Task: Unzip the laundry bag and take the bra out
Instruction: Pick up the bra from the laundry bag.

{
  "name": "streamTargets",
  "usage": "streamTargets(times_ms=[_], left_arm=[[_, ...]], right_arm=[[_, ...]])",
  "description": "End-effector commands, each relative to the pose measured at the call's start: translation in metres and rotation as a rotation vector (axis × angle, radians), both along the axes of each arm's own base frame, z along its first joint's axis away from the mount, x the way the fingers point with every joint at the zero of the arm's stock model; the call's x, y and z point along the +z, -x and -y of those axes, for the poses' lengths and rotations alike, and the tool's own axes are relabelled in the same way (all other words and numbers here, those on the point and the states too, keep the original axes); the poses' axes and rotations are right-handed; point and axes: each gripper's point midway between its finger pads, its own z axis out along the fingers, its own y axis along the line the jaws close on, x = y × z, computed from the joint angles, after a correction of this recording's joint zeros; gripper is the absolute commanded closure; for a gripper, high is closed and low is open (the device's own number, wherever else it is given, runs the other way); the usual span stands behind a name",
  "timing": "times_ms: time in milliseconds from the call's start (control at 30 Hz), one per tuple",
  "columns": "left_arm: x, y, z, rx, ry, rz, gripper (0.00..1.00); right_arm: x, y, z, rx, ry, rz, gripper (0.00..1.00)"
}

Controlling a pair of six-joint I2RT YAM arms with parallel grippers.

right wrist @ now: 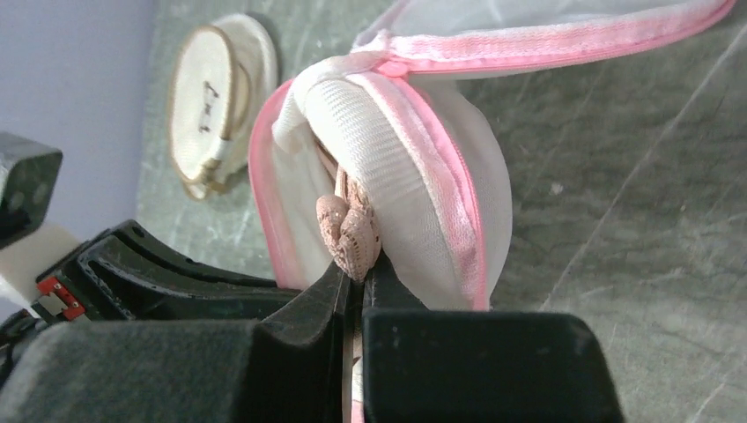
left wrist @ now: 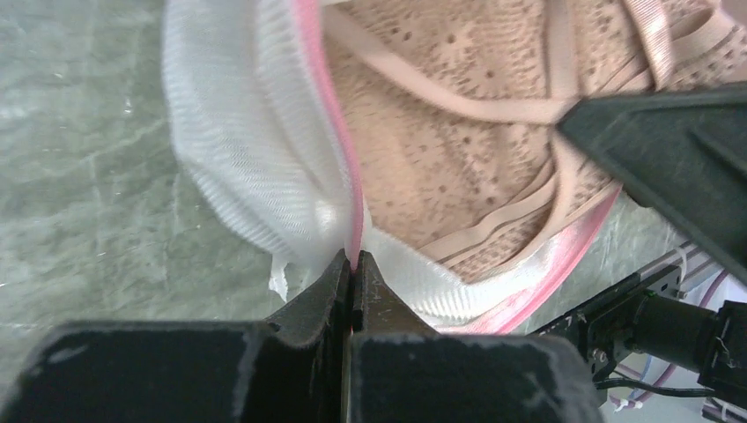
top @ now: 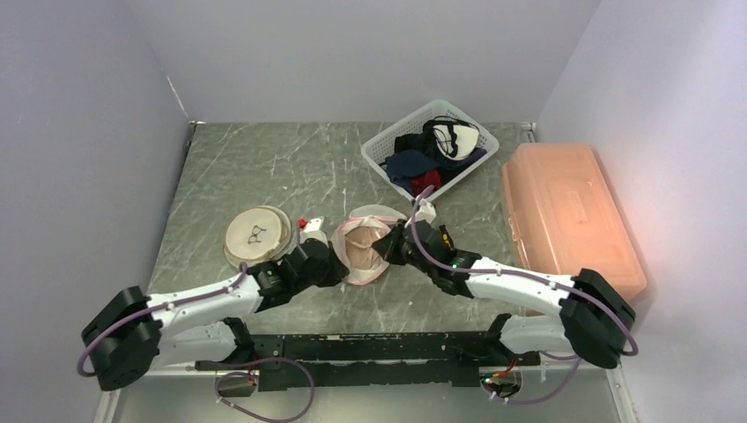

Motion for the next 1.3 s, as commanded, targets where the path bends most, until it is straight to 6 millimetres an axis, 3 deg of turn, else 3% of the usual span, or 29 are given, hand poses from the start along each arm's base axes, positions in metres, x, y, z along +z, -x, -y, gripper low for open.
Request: streamTargets(times_ms=[0,167,433,667,800,1033,1267], left_arm=[[0.01,-0.002,-0.024,0.072,-0.042,0.042,0.97],[0.019,-0.006,-0.041,0.121,-0.078,0.083,0.97],[0.025,-0.016,-0.043,0.139,-0.1,0.103,0.97],[0.021,-0.017,-0.052,0.188,-0.109,0.087,0.97],[0.022,-0.016,-0.058,0.206,-0.109,0.092,0.97],[0.014,-0.012,-0.062,0.21,-0.128,0.066,0.97],[0.008,-0.006,-0.049,0.161,-0.066,0.043,0.97]], right_arm=[[0.035,0.0,0.0,0.095,-0.09,0.029,1.0],[0.064,0.014,-0.012,0.289,-0.2,0.049,1.0],[0.101,0.049,-0.023,0.56,-0.338,0.115,1.0],[0.123,0.066,-0.01,0.668,-0.432,0.184,1.0],[0.128,0.061,0.0,0.649,-0.401,0.251,1.0],[0.155,0.047,0.017,0.581,-0.396,0.404,1.0],[0.164,0.023,0.035,0.419,-0.315,0.537,1.0]])
